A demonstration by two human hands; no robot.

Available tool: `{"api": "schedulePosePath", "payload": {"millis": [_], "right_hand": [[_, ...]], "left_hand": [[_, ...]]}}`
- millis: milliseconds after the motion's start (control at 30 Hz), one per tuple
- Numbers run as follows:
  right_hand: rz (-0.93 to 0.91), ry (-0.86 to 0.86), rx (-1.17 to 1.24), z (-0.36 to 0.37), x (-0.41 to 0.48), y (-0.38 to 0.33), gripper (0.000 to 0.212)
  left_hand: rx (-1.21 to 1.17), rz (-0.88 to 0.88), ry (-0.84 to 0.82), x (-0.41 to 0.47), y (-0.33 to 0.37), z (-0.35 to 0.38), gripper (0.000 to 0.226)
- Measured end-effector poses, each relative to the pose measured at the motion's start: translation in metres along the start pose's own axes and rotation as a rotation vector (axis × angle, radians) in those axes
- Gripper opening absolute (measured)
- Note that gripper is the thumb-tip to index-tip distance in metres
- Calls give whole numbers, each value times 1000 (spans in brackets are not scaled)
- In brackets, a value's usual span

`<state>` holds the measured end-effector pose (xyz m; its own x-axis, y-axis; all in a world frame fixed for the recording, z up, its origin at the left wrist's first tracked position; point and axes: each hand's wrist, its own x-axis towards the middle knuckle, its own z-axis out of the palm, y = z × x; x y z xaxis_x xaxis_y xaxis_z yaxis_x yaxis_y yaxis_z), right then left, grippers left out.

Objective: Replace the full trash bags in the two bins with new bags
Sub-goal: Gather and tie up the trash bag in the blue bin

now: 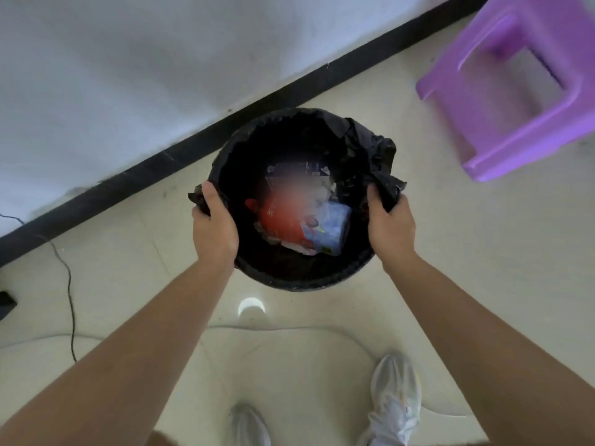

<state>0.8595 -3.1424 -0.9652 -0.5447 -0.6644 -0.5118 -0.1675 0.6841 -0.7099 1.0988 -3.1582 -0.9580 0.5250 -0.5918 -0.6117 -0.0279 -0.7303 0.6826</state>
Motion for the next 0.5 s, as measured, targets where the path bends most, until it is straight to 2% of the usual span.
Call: {"api": "schedulePosePath", "payload": {"millis": [67, 133, 267, 367, 433, 500], "right_hand": [[-52, 120, -10, 13, 16, -3, 36], [-128, 215, -4, 18, 29, -4, 30], [-182, 294, 27, 24, 54, -25, 41], [-178, 422, 110, 25, 65, -35, 54], [-224, 511, 123, 28, 59, -38, 55], [-221, 490, 46, 28, 47, -40, 57]], "left_hand": [[18, 115, 124, 11, 4, 19, 62], [20, 188, 178, 20, 11, 30, 59], [-108, 251, 146, 44, 32, 47, 65], [-82, 395, 179, 54, 40, 56, 73], [17, 494, 234, 56, 41, 56, 61], [147, 572, 320, 49, 37, 47, 47]]}}
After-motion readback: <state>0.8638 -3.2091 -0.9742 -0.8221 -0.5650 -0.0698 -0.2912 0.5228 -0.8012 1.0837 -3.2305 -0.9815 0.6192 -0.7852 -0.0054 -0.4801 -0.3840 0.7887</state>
